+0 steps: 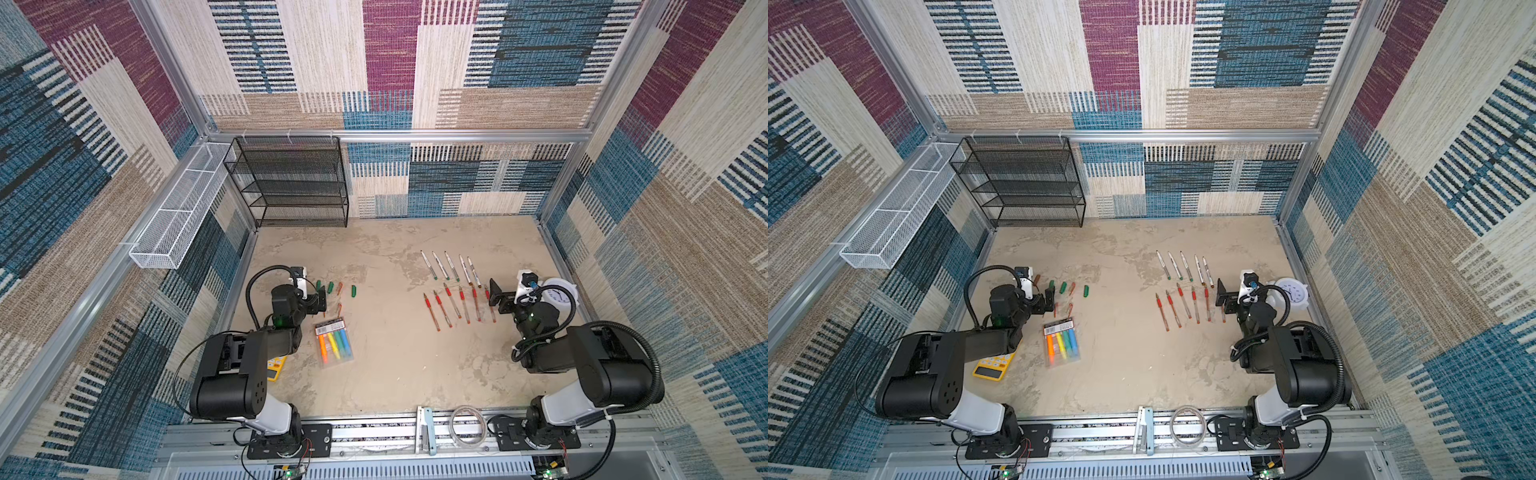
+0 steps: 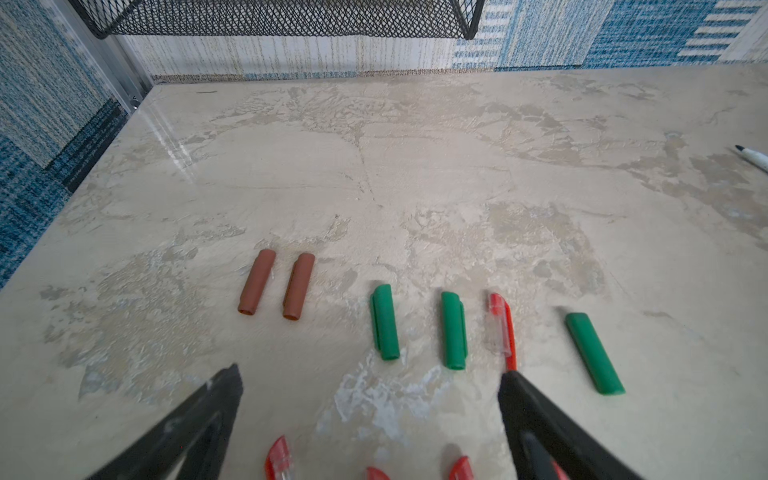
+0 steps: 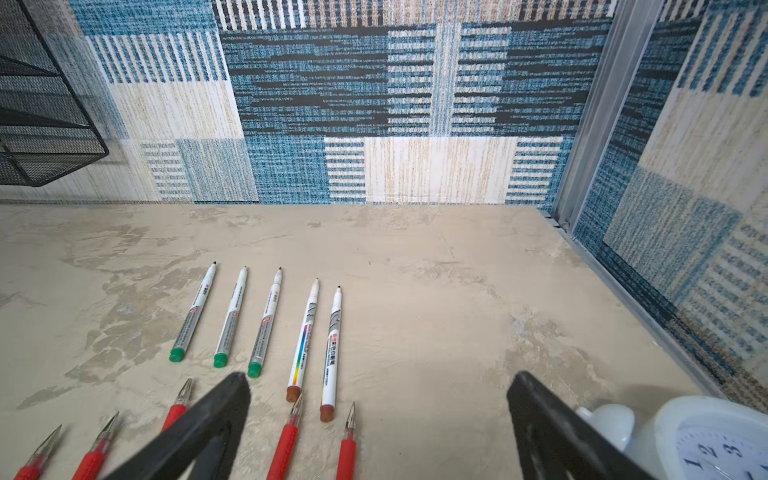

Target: Open the pen caps

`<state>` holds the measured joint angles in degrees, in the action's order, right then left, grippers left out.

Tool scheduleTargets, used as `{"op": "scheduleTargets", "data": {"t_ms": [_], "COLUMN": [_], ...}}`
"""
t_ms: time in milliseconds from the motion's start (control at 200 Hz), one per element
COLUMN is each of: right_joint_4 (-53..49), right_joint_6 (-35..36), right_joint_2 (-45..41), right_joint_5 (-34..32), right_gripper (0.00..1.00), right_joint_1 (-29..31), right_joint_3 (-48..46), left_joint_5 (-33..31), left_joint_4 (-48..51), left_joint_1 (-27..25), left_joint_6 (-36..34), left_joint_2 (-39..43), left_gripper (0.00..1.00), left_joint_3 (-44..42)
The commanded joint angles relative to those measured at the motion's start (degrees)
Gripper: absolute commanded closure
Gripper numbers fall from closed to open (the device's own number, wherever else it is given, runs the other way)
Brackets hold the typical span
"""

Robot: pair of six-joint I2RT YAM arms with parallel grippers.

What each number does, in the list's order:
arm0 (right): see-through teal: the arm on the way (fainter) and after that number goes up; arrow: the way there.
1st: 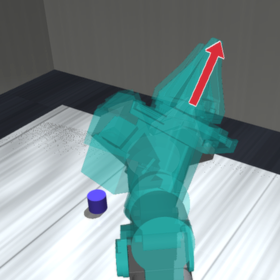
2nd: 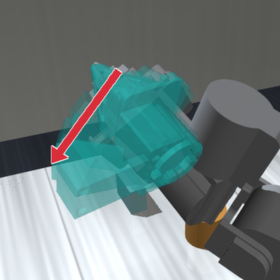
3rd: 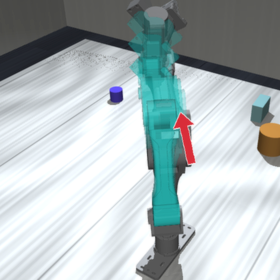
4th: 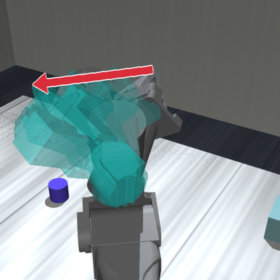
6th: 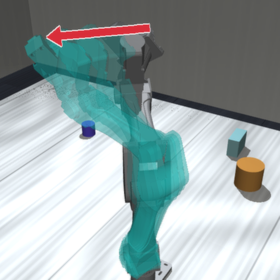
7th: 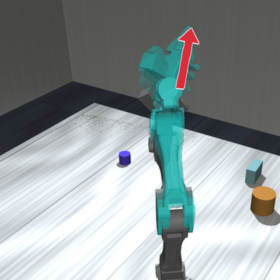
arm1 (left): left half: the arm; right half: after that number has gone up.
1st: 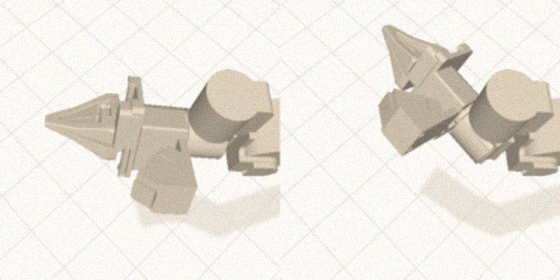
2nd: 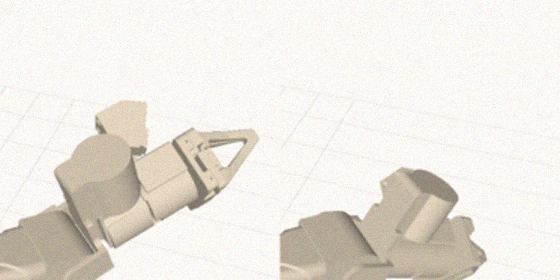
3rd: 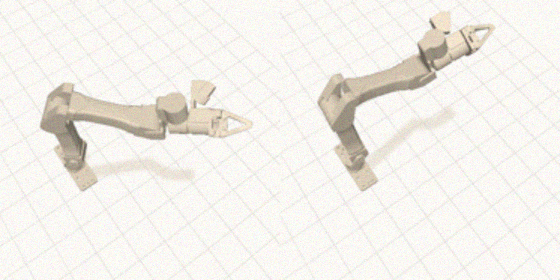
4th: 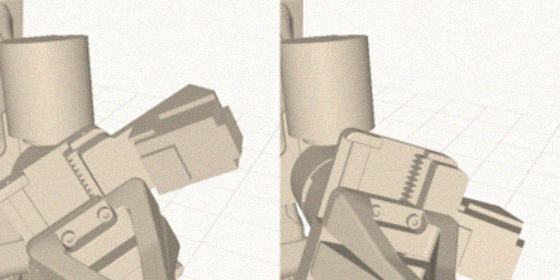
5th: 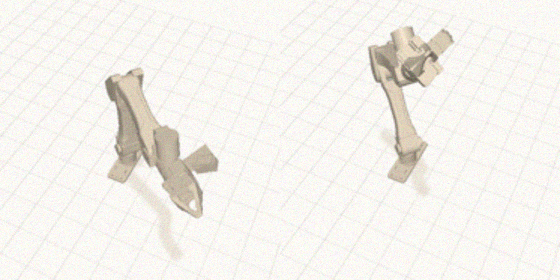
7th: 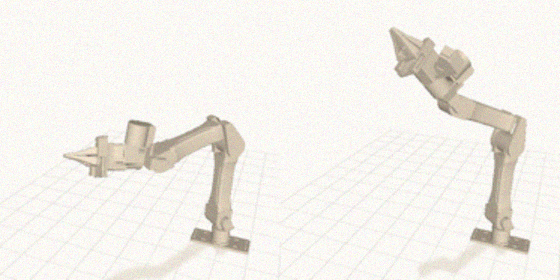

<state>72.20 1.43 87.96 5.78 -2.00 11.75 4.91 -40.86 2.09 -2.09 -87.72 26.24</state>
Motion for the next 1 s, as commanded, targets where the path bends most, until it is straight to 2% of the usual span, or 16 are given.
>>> {"op": "scheduleTargets", "data": {"t_ms": [0, 230, 406, 546, 656, 997], "right_joint_4": [1.14, 2.74, 18.54, 12.04, 0.41, 1.71], "right_joint_6": [-0.93, -0.97, -1.96, -0.17, -0.97, -1.15], "right_joint_2": [-0.01, -0.28, -1.18, -0.88, -0.08, -0.16], "right_joint_5": [-0.61, -0.93, -3.69, 0.98, -1.17, -1.90], "right_gripper": [0.00, 0.00, 0.00, 0.00, 0.00, 0.00], "right_joint_1": [-0.02, -0.02, -0.06, -0.08, -0.06, -0.04], "right_joint_3": [0.31, -0.78, -9.62, -5.94, 0.74, 0.03], "left_joint_5": [-0.16, -0.25, -0.25, -0.25, -0.25, -0.25], "left_joint_4": [-0.32, -0.46, -0.36, -0.36, -0.27, -0.29], "left_joint_1": [0.02, -0.05, -0.07, -0.07, -0.13, -0.09], "left_joint_6": [0.68, 0.70, 0.68, 0.67, 0.68, 0.73], "left_joint_2": [0.06, 0.19, 0.18, 0.12, 0.10, 0.16], "left_gripper": [0.00, 0.00, 0.00, 0.00, 0.00, 0.00], "left_joint_3": [0.31, 0.19, 0.22, 0.30, 0.31, 0.30]}}
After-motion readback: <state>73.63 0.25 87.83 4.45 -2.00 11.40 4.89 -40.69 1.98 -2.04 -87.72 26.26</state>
